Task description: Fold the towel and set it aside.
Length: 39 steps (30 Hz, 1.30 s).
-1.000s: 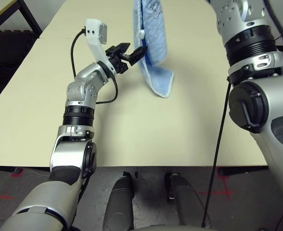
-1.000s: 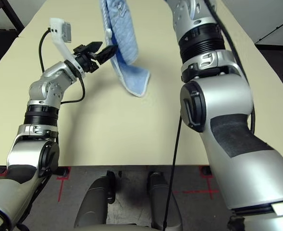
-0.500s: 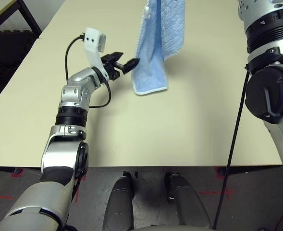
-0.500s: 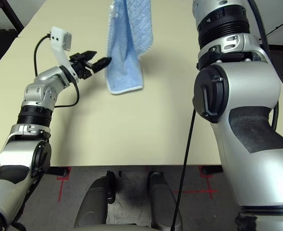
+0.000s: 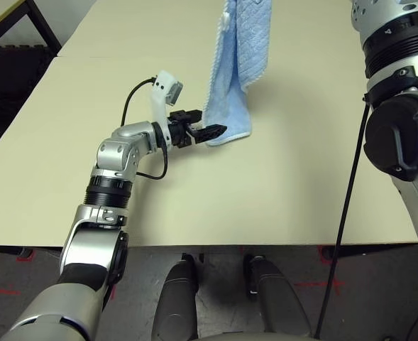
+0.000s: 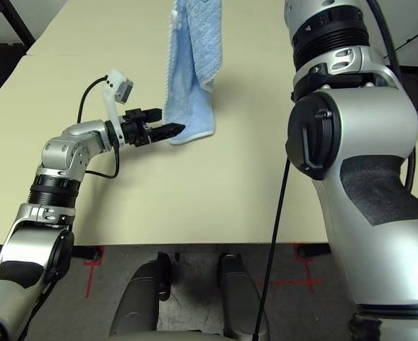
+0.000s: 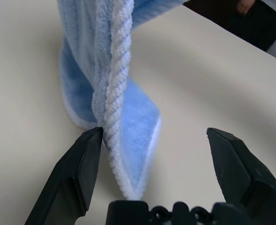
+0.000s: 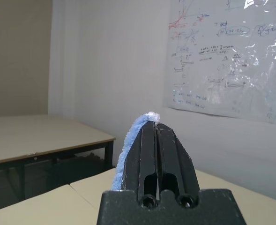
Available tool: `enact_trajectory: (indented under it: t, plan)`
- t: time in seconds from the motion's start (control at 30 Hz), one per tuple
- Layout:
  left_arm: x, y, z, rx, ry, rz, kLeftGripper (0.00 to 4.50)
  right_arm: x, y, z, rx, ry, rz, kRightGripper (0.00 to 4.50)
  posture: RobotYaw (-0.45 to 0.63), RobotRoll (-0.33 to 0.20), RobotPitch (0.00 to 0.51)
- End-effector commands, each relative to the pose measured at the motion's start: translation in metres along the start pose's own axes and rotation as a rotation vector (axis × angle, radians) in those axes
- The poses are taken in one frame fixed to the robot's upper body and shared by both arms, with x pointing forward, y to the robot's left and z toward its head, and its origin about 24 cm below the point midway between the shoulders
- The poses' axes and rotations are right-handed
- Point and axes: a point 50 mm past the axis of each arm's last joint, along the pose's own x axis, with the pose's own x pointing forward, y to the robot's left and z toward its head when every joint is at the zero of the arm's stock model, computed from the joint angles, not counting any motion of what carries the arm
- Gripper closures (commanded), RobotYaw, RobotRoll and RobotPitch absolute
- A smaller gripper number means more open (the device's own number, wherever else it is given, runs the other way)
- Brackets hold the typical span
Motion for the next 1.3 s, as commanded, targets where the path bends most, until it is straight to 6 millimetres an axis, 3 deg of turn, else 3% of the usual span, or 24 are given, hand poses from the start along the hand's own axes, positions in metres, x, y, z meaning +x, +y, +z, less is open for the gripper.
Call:
enact_trajectory:
  t: [0.03, 0.27, 0.63, 1.3]
  plan:
    - [-0.002, -0.004, -0.012, -0.043, 0.049, -0.018, 0.0, 0.006, 0.002, 0.023, -0.046, -0.071, 0.014, 4.47, 0.0, 0.0, 0.213]
    - [0.002, -0.005, -0.023, -0.161, 0.058, -0.005, 0.0, 0.006, 0.001, 0.03, -0.055, -0.094, 0.004, 4.47, 0.0, 0.0, 0.209]
    - [0.012, 0.006, -0.045, -0.189, 0.09, 0.098, 0.0, 0.012, 0.003, 0.044, -0.086, -0.12, 0.007, 4.47, -0.01, 0.0, 0.2]
    - [-0.002, 0.008, -0.039, -0.228, 0.064, 0.121, 0.0, 0.011, 0.003, 0.039, -0.09, -0.106, 0.001, 4.47, 0.01, 0.0, 0.212]
